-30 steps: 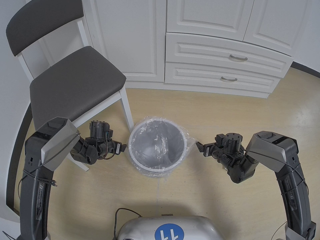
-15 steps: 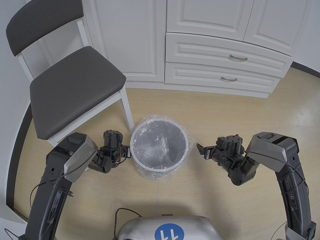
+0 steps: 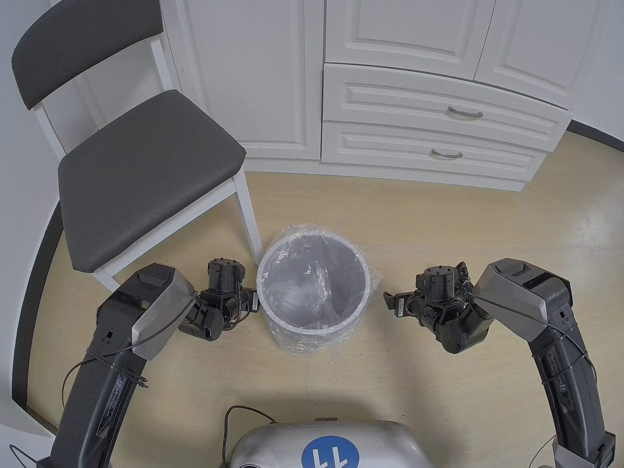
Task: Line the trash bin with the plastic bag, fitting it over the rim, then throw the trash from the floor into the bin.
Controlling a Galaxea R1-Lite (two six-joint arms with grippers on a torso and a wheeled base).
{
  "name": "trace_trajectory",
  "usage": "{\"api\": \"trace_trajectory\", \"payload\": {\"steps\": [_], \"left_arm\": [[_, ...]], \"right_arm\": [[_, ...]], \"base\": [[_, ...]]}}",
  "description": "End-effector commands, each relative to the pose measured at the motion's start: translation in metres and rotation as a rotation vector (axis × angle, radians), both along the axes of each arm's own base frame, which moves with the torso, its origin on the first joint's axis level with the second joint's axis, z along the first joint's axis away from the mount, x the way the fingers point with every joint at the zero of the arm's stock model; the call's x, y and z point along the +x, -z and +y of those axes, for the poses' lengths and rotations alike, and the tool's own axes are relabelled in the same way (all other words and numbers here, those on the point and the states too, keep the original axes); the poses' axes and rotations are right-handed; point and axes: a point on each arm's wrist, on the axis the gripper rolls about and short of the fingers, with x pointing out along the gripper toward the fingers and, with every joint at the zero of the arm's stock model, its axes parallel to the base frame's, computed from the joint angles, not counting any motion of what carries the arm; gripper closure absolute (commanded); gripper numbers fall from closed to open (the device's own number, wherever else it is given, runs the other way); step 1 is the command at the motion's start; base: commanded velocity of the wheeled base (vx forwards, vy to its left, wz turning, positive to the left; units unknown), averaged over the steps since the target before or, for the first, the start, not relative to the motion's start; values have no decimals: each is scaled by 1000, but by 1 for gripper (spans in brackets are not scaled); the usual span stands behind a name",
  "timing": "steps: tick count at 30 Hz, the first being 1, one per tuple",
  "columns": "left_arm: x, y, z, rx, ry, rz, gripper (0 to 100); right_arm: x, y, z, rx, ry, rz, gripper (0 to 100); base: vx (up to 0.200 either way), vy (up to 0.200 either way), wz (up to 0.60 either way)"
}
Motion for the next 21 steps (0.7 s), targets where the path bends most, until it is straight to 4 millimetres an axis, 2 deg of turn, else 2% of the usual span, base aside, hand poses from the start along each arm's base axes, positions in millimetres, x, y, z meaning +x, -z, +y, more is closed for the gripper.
{"api": "trace_trajectory", "payload": {"steps": [1, 3, 7, 9, 10, 14, 17, 21], "left_arm": [[-1, 2, 0, 13, -22, 1, 0], [-1, 1, 1, 15, -24, 0, 0], [-1, 1, 1, 18, -23, 0, 0], [-1, 1, 1, 18, -23, 2, 0], [-1, 1, 1, 18, -21, 5, 0], [-1, 1, 1, 17, -23, 9, 0], [-1, 1, 1, 17, -23, 9, 0], [-1, 2, 1, 18, -21, 15, 0]], "right_arm": [[2, 0, 3, -13, -6, 21, 0], [1, -2, -2, -15, 1, 23, 0], [-7, -42, -44, -1, -73, -36, 0], [-12, -51, -54, 4, -111, -50, 0], [-22, -65, -72, 4, -168, -67, 0], [-30, -81, -95, -14, -222, -94, 0], [-27, -83, -97, -11, -215, -108, 0], [-16, -74, -76, 18, -218, -113, 0]], "base": [[0, 0, 0], [0, 0, 0], [0, 0, 0], [0, 0, 0], [0, 0, 0], [0, 0, 0], [0, 0, 0], [0, 0, 0]]}}
